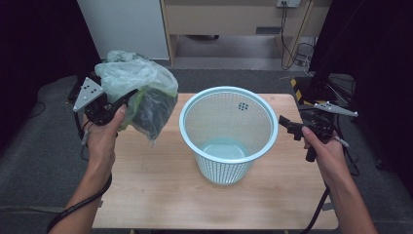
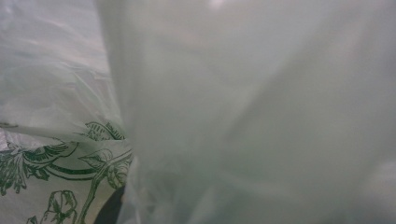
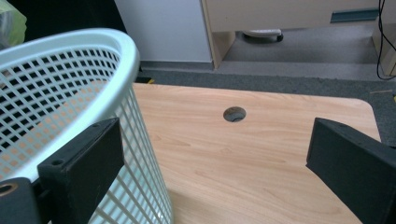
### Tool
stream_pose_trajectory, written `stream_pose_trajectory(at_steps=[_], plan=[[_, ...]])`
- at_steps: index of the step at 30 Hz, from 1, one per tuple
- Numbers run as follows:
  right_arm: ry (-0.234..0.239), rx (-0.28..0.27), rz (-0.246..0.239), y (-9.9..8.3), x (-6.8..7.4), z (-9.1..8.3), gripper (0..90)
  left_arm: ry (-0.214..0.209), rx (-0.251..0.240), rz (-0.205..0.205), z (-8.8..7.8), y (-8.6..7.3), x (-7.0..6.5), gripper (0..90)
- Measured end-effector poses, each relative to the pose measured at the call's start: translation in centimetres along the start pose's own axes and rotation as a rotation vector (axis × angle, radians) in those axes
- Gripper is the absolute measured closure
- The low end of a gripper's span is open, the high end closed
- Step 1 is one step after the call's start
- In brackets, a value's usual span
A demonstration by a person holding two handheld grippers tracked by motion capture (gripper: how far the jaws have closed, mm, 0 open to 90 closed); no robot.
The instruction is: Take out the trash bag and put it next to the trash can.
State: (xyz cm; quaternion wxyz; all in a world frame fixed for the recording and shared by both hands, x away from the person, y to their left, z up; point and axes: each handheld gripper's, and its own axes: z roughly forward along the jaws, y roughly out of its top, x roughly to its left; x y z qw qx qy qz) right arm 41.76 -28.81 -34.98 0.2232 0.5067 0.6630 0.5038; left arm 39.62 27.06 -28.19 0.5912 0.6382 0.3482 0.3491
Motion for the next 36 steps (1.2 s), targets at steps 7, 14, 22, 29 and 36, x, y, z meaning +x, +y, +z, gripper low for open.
stream_pose_trajectory(at_steps=[7,14,22,29,36], plan=[[-0.01,0.013,0.01,-1.0,-0.7,0.2,4.3,0.004,0.024,-0.018,0.8,-1.7,0.1,88.6],[-0.022,0.029,0.006,-2.0,-1.1,0.7,4.4,0.0,0.049,-0.026,1.5,-3.1,-0.1,88.6],[-0.028,0.062,-0.004,-3.9,-1.1,1.8,4.5,0.016,0.078,-0.03,2.1,-5.5,0.2,88.5],[-0.039,0.093,0.001,-5.6,-1.2,3.0,4.7,0.035,0.102,-0.062,2.9,-8.6,0.4,88.5],[-0.068,0.145,-0.002,-7.0,-1.4,4.0,5.2,0.042,0.122,-0.088,3.8,-11.4,0.4,88.5]])
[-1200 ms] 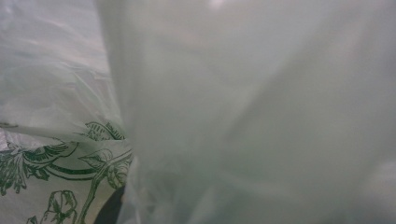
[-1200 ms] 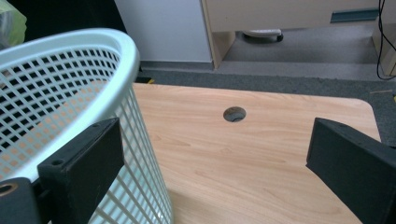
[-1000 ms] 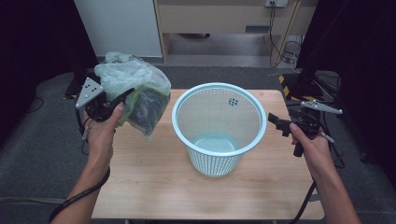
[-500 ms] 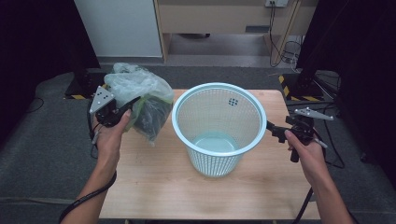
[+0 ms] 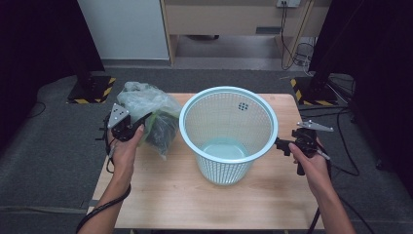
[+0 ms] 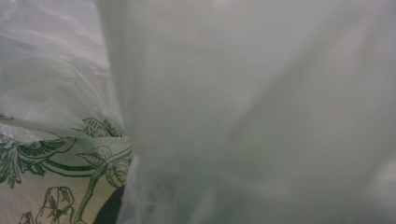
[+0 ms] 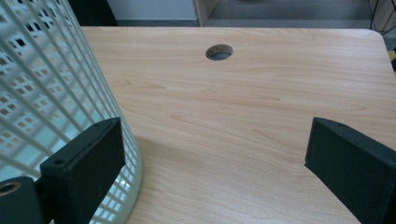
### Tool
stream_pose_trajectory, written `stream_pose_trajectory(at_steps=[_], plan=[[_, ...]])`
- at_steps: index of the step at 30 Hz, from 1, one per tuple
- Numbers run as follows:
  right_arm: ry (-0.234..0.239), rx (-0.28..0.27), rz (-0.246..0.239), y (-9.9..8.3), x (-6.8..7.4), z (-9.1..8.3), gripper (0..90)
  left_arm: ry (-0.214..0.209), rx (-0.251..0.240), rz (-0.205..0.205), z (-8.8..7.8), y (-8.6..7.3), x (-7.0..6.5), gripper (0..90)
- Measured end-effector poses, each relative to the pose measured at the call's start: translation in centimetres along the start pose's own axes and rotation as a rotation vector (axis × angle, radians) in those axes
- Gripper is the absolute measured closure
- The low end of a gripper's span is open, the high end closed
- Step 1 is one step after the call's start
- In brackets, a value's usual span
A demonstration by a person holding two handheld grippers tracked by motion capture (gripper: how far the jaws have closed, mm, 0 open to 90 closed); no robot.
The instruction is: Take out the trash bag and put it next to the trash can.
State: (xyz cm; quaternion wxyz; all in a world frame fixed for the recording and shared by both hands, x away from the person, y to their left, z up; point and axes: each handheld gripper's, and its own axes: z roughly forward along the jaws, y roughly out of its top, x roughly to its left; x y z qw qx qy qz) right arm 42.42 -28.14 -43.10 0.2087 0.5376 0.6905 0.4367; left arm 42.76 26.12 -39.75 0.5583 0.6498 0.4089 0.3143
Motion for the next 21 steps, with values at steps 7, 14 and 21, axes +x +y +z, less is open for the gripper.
stream_pose_trajectory(at_steps=[7,14,21], plan=[[-0.01,0.001,0.018,-0.7,-0.4,0.5,6.2,0.008,0.014,-0.004,0.4,-1.5,0.2,88.4],[-0.026,0.015,0.009,-1.7,-0.6,1.2,7.7,-0.006,0.061,0.002,0.3,-3.7,-0.1,87.9],[-0.033,0.028,-0.008,-2.9,-0.6,1.9,8.2,-0.008,0.121,0.013,-0.3,-5.8,-0.8,83.1]])
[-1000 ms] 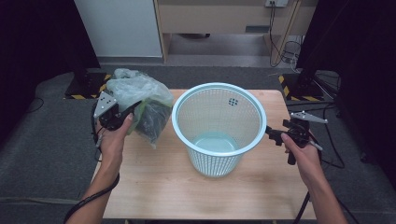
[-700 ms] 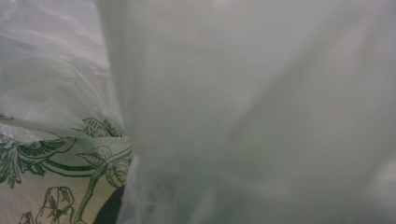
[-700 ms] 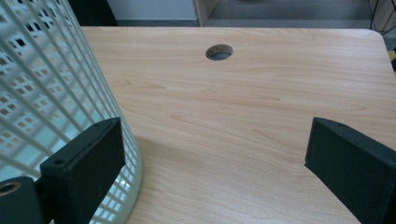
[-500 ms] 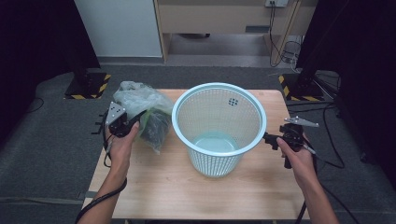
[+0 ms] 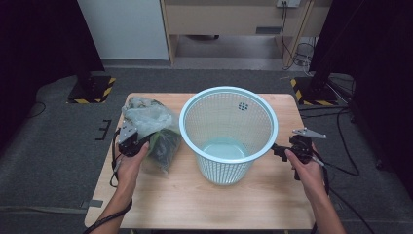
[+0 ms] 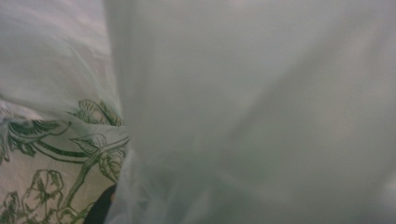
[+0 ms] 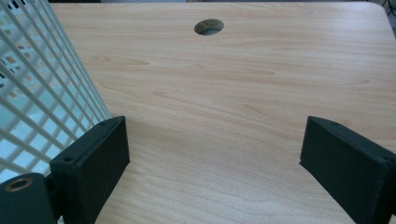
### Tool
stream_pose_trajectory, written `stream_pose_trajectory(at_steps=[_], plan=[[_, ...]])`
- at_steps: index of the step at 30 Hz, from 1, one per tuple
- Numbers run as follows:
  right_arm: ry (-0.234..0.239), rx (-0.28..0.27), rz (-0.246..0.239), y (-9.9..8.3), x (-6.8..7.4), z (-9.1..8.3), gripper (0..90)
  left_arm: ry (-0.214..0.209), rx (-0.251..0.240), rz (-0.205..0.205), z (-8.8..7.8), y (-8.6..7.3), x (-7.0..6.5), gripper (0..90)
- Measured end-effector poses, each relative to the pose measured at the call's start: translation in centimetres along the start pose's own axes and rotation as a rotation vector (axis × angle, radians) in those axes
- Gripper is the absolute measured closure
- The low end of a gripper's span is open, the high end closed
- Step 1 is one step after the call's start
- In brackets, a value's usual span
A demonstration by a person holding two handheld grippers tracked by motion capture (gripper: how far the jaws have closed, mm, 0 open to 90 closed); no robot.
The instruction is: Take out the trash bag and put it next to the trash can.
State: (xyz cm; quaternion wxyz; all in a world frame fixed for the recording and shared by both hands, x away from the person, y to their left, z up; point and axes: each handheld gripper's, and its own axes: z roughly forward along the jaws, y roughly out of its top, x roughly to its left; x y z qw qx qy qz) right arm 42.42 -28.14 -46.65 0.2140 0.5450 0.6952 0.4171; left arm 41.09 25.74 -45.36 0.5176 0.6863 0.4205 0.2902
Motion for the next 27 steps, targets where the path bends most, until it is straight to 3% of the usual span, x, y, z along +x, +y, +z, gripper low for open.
stream_pose_trajectory(at_steps=[4,6,8,11,14,20,27], plan=[[0.0,0.011,0.006,-0.8,0.0,0.5,7.0,0.015,0.031,0.018,-0.6,-0.5,-0.7,72.2],[-0.007,0.017,0.006,-1.3,0.0,0.8,6.7,0.03,0.049,0.002,-0.9,-0.7,-1.0,59.4],[-0.01,0.025,0.007,-1.8,0.0,1.0,6.5,0.055,0.084,0.012,-1.3,-1.1,-1.5,48.9],[-0.015,0.041,0.009,-2.6,0.1,1.5,6.4,0.054,0.121,0.035,-1.7,-1.7,-2.2,33.6],[-0.027,0.058,0.002,-3.4,0.0,2.0,6.3,0.06,0.128,0.021,-2.0,-2.2,-2.5,23.6],[-0.062,0.105,0.005,-4.8,-0.3,2.8,6.6,0.068,0.156,0.013,-2.1,-3.5,-2.6,17.2],[-0.115,0.163,-0.07,-6.0,0.4,4.0,5.4,0.077,0.144,-0.003,-2.2,-3.6,-2.4,16.9]])
